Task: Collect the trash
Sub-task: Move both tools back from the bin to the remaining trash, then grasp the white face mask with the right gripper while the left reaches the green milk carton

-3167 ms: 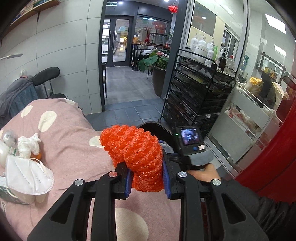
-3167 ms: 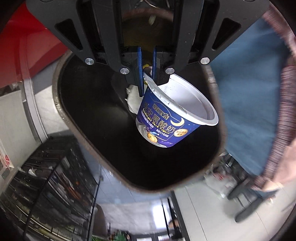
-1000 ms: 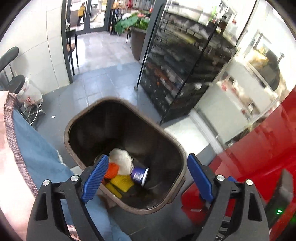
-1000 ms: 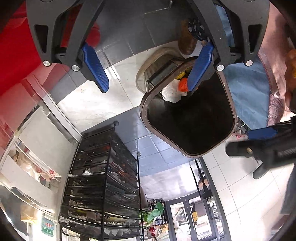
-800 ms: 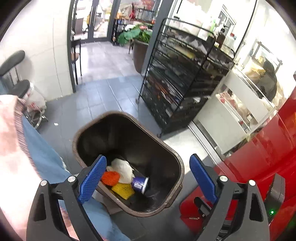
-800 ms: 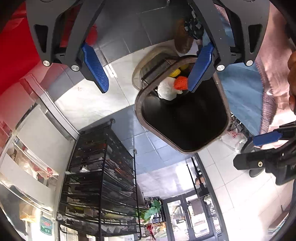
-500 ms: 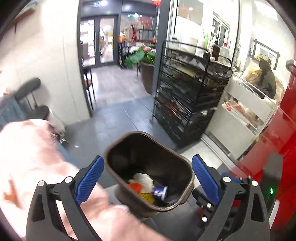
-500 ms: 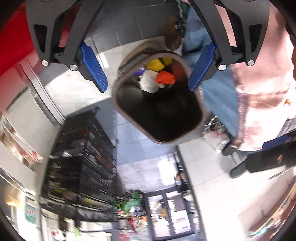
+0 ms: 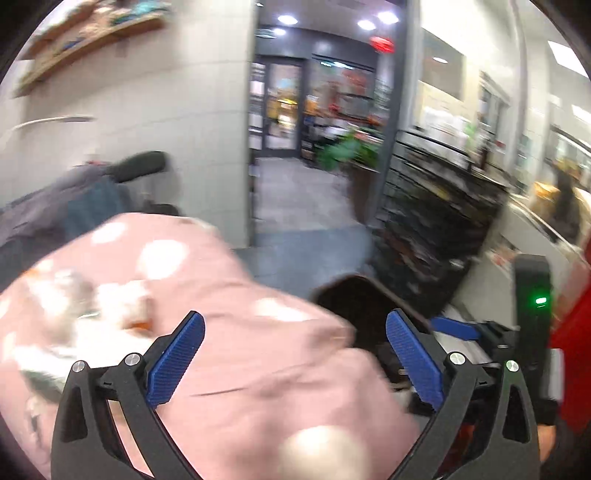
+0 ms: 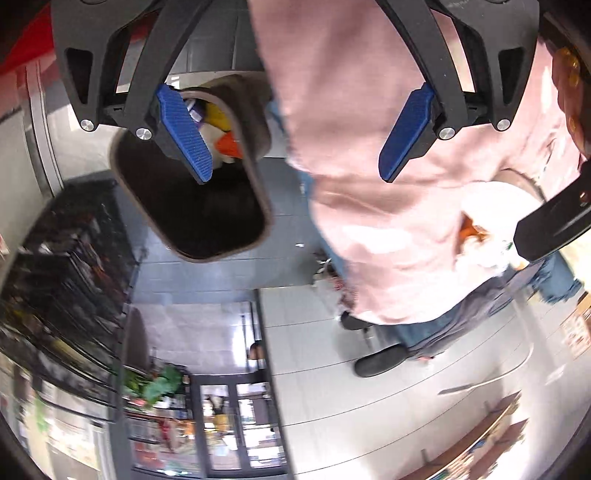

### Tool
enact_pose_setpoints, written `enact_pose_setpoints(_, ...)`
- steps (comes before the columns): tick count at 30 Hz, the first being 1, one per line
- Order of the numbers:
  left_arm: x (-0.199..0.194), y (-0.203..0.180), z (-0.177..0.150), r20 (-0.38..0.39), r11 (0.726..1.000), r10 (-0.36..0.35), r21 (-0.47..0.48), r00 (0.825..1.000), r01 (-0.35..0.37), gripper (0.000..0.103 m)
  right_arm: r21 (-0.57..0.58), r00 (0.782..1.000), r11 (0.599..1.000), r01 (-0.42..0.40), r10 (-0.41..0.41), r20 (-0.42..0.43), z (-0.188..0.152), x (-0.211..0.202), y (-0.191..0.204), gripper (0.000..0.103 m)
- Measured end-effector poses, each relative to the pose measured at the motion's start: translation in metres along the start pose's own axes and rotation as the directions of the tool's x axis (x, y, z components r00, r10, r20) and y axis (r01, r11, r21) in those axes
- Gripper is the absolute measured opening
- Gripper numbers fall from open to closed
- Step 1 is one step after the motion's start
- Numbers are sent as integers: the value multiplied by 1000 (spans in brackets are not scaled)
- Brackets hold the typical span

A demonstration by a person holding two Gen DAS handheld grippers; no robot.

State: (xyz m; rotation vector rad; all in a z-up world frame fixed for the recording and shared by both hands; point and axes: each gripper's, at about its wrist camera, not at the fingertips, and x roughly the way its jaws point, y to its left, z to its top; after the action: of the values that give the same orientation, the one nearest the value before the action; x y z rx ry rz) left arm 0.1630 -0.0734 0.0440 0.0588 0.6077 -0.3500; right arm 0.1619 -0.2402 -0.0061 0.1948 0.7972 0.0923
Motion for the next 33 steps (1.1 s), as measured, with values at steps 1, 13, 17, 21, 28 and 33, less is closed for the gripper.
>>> enact_pose_setpoints(1,-4,11,-2,7,999,40,-21,999,-40,97,-15,1000,1000,-22,22,-3,2,0,9,90)
enact_pose_setpoints(13,-57,147,-45,-54,875,393,-284,918,-391,97,-188,957,941,-281,261,-122,11,12,142,90)
enact_pose_setpoints(17,-68,183,-61,-106,822,433,-361,895,-441,97,-252,943,912,-324,290,-162,8,18,190,90)
enact_pose_setpoints(21,-76,207,-74,-141,792,421,-424,896,-439,97,-306,939,892,-333,284,-195,7,27,226,90)
enact_pose_setpoints(28,-68,219,-84,-171,784,377,-464,910,-412,96,-374,959,893,-251,176,-224,17,65,263,61)
enact_pose_setpoints(33,-61,225,-86,-180,781,329,-499,927,-374,96,-351,953,904,-246,159,-259,19,78,251,10)
